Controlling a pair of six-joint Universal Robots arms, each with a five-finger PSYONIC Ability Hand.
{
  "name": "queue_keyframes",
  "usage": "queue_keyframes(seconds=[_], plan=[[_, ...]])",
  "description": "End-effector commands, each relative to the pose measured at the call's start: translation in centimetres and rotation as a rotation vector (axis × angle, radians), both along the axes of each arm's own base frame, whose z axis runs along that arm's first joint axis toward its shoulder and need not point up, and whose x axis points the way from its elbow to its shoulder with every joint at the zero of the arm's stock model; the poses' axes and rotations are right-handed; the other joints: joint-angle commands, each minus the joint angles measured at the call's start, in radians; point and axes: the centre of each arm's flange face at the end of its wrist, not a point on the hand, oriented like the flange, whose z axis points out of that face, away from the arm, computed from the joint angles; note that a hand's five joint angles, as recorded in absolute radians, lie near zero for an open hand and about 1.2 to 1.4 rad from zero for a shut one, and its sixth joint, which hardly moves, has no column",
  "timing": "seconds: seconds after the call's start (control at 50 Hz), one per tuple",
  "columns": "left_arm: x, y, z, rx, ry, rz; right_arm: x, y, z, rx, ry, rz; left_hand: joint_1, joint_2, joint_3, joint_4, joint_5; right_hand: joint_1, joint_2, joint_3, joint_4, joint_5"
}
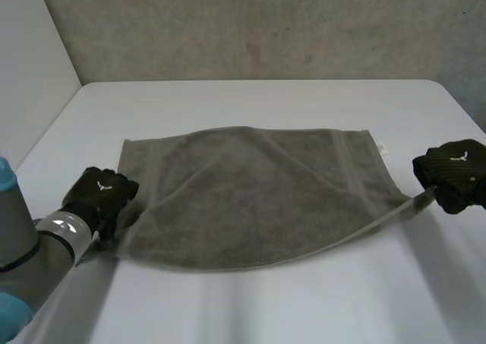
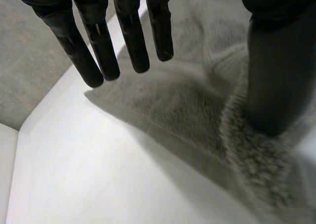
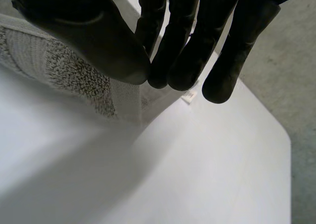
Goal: Fold the towel.
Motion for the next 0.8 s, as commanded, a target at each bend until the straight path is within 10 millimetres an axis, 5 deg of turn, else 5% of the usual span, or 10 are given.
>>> queue_keyframes(seconds=[0.02, 0.18, 0.26, 0.44, 0.8], plan=[[0.7, -0.4, -1.1, -0.024, -0.059, -0.003, -0.1, -1.0, -1.4, 0.013, -0.007, -0.01, -0.151, -0.146, -0.138, -0.148, -0.303, 0.066, 0.082, 0.057, 0.064, 0.039], [1.1, 1.3, 1.6, -0.141, -0.018, -0.034, -0.2, -1.0, -1.7, 0.008, -0.012, -0.013, -0.131, -0.126, -0.117, -0.127, -0.282, 0.066, 0.082, 0.057, 0.064, 0.039], [0.8, 3.6, 2.3, -0.159, 0.007, -0.11, -0.1, -0.9, -1.9, 0.011, -0.012, -0.011, -0.125, -0.12, -0.111, -0.121, -0.276, 0.066, 0.082, 0.057, 0.064, 0.039], [0.9, 6.9, 1.3, -0.129, -0.004, -0.165, -0.1, -0.7, -2.3, 0.015, -0.013, -0.01, -0.125, -0.12, -0.111, -0.121, -0.276, 0.066, 0.082, 0.057, 0.064, 0.039], [2.2, 4.7, -3.6, 0.014, -0.108, -0.14, 0.0, -0.4, -2.7, 0.022, -0.016, -0.004, -0.149, -0.143, -0.135, -0.145, -0.3, 0.066, 0.082, 0.057, 0.064, 0.039]])
